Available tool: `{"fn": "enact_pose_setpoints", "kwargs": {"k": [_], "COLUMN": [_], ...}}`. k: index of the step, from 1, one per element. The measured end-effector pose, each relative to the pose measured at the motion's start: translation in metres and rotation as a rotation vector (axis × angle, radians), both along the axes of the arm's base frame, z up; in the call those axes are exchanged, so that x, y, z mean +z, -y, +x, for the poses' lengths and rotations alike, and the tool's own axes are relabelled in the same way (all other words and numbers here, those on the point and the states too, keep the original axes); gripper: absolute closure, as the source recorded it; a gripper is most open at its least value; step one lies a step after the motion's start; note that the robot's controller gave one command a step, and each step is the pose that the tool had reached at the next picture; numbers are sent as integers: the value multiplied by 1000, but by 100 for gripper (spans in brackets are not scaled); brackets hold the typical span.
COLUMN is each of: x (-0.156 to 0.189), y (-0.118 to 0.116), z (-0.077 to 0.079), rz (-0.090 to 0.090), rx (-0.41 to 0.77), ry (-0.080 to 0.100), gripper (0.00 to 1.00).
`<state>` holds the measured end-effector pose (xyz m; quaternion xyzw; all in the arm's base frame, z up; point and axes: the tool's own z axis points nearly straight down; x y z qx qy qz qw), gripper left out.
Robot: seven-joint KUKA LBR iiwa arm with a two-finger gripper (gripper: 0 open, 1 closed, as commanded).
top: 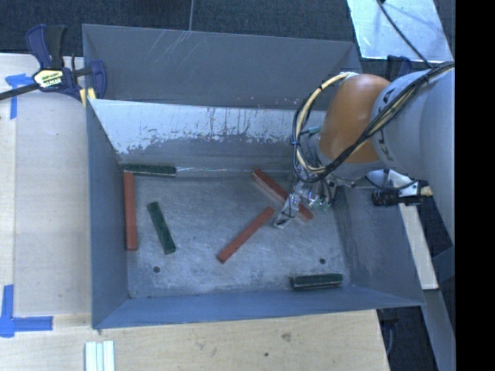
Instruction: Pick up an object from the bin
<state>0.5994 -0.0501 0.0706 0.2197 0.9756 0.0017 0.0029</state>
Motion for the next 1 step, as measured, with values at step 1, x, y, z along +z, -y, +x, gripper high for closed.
{"fn": "enact_pose_setpoints", "kwargs": {"k": [1], "x": [1], "y": [4], "z": [0], "rz": [-4], "rx": [-2], "ry": [-1], "gripper": [100]}}
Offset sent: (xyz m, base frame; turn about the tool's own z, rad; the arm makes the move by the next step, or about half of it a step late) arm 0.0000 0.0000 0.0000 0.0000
